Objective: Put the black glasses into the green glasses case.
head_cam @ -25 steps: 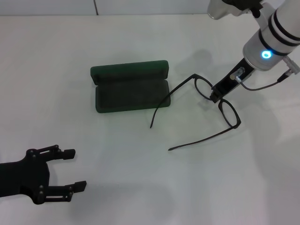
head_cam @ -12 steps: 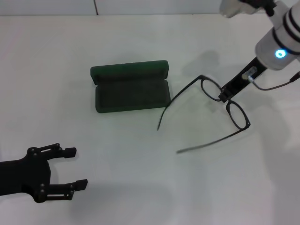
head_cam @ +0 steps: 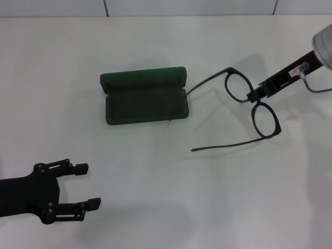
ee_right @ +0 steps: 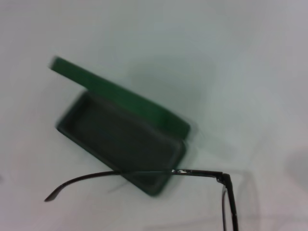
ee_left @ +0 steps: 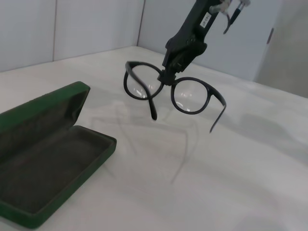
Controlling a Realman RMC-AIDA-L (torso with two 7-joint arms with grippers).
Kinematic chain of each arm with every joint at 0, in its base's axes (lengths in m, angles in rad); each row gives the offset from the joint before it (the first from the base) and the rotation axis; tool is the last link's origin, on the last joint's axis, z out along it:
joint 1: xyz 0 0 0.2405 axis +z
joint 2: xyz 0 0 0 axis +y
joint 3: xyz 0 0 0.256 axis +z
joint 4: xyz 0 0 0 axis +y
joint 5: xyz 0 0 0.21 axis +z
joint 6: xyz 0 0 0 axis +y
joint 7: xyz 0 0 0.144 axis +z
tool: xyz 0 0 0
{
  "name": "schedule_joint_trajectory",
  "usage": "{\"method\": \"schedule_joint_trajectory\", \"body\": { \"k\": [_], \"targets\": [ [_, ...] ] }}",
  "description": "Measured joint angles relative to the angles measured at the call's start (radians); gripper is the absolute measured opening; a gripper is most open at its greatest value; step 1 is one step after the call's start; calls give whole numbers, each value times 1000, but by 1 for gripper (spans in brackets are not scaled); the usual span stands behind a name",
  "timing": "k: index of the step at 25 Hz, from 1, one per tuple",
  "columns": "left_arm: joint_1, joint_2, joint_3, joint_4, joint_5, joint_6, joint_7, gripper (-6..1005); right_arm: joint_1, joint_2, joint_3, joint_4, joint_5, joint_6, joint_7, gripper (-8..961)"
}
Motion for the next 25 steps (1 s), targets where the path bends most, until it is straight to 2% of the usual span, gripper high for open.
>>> {"method": "schedule_joint_trajectory", "body": {
  "k": [5, 9, 13, 18, 21, 25],
  "targets": [
    [-24, -3, 0, -19, -5, 11, -57, 865, -77, -2, 58, -45, 161, 6, -158, 46],
    [-78, 6, 0, -111, -18, 32, -79, 864, -148, -5, 75, -67, 345, 18, -331, 46],
    [-142, 18, 0, -211, -18, 36, -92, 862, -197, -1, 86, -43, 471, 52, -482, 45],
    [-213, 7, -1, -287, -21, 19, -106, 861, -203, 2, 87, 68, 608, 94, -633, 45],
    [-263, -4, -19, -332, -31, -23, -140, 793, -200, 1, 87, 106, 653, 106, -671, 45],
    [-290, -24, -22, -353, -43, -48, -100, 611, -198, 8, 85, 140, 708, 121, -706, 46]
  ]
}}
